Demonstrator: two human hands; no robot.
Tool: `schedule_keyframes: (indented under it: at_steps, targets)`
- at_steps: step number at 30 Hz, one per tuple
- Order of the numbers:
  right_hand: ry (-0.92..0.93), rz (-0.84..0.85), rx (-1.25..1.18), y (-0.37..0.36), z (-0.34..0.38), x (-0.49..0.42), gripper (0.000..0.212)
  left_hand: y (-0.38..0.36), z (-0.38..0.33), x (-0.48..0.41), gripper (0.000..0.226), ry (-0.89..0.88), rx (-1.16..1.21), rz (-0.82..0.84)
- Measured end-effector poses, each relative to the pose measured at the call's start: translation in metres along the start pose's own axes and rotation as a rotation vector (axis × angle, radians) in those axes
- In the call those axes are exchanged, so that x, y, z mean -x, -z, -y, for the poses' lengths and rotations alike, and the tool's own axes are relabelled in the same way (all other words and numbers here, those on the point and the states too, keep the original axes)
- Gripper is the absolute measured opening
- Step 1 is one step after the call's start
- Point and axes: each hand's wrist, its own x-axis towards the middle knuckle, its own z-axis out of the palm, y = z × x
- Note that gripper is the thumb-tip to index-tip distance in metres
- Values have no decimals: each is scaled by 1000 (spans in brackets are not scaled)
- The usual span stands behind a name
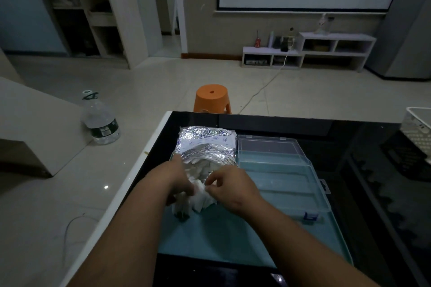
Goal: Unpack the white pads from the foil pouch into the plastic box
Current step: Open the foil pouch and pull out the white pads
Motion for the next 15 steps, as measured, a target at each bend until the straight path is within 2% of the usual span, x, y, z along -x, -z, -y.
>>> schedule_keyframes:
  at_steps: [3,6,15]
  targets:
    - [-16,-11,35,-6,3,1,28,1,0,-2,59,-18,-15,5]
    - [-4,-32,107,-12,4,0,37,2,1,-4,52,-36,-64,-24]
    - [53,-78,199,-21,2,3,21,4,3,-7,43,-47,-123,-54]
